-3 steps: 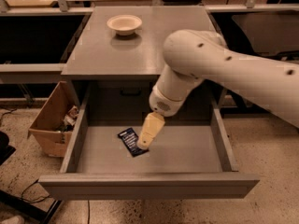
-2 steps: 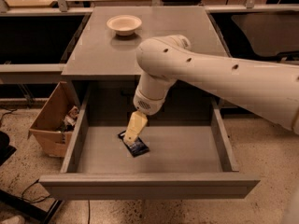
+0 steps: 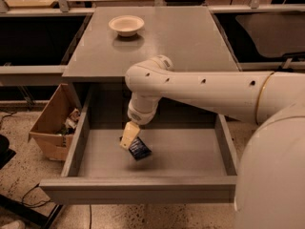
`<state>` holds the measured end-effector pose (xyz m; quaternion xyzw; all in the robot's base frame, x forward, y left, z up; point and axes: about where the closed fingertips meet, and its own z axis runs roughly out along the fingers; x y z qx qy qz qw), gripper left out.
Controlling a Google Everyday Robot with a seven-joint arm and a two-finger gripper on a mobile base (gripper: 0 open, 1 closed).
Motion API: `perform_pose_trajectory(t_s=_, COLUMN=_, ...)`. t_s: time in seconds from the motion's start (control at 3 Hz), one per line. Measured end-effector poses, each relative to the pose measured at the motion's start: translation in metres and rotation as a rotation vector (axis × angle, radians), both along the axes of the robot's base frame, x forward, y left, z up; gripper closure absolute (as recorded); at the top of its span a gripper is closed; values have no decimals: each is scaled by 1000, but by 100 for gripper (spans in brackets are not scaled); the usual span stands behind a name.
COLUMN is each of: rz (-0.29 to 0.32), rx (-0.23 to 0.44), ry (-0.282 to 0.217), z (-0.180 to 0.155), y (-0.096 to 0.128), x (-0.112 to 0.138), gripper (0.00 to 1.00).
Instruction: Pick rxbar blueberry from top drawer and place on counter
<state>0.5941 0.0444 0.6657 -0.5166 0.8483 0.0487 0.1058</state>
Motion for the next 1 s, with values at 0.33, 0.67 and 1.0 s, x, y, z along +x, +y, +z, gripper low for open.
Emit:
perform_pose_trajectory(t_s=0.33, rz=-13, rx=-20, ry=-37, z=-23, y=9, x=7, gripper=0)
perform_pose_trajectory(t_s=0.67, rz=-25, rx=-29, ry=-44, z=-44, y=13, x=5, gripper=0)
perform_pose_trajectory(t_s=1.0, rz=-17, rx=-45, ry=-28, z=-76, y=23, x=-11, gripper=4)
